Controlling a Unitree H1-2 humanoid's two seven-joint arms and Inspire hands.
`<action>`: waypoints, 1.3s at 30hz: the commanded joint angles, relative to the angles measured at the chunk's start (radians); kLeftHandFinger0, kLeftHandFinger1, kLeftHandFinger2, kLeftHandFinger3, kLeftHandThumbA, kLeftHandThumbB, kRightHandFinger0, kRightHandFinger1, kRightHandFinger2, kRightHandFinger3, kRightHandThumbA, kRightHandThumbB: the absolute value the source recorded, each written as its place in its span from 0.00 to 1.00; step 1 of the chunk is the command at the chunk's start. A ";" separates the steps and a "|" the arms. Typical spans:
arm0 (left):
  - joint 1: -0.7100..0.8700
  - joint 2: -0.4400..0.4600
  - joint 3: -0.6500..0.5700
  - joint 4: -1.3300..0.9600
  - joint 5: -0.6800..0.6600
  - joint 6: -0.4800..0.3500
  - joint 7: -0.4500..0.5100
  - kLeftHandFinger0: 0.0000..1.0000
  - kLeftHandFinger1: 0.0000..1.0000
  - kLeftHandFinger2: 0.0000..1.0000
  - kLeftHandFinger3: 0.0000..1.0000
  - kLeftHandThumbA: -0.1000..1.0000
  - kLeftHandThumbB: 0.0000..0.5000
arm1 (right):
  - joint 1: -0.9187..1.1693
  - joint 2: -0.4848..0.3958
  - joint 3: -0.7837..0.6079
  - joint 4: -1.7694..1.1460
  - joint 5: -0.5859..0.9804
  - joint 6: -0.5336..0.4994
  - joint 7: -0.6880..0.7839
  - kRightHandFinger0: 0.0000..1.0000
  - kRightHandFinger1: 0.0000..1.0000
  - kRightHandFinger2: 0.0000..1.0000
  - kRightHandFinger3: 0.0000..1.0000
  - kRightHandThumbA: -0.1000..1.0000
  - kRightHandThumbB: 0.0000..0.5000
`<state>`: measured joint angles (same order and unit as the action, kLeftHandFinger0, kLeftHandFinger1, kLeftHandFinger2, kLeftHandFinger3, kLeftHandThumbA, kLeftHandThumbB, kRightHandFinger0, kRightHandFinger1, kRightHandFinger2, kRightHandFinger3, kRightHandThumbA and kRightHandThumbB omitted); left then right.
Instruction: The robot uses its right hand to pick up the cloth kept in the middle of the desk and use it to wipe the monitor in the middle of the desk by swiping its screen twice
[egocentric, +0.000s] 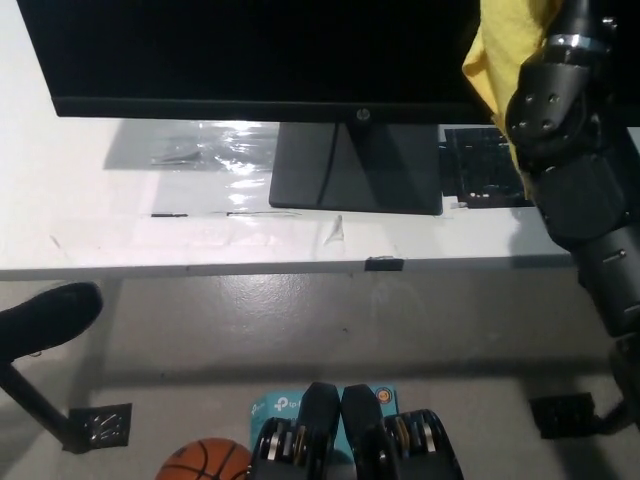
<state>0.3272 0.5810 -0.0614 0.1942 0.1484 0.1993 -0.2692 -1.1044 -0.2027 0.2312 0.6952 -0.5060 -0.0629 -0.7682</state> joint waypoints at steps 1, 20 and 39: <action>0.024 0.022 0.012 -0.013 0.003 -0.028 -0.003 0.75 0.71 0.86 1.00 0.72 0.20 | -0.110 0.011 0.022 0.010 -0.111 -0.098 -0.133 0.00 0.00 0.29 0.26 0.00 0.00; 0.006 0.003 -0.012 0.028 0.007 -0.067 -0.002 0.71 0.68 0.82 1.00 0.73 0.22 | -0.181 0.155 0.111 0.109 -0.196 -0.225 -0.170 0.00 0.00 0.38 0.36 0.00 0.08; 0.019 0.031 -0.027 -0.073 0.018 -0.016 -0.023 0.74 0.69 0.81 1.00 0.76 0.24 | -0.458 0.156 0.482 0.669 -0.342 -0.260 -0.144 0.00 0.00 0.32 0.40 0.00 0.16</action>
<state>0.3278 0.5760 -0.0977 0.1440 0.1606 0.1789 -0.2719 -1.4551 -0.0142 0.6773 1.3432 -0.8000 -0.2939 -0.9203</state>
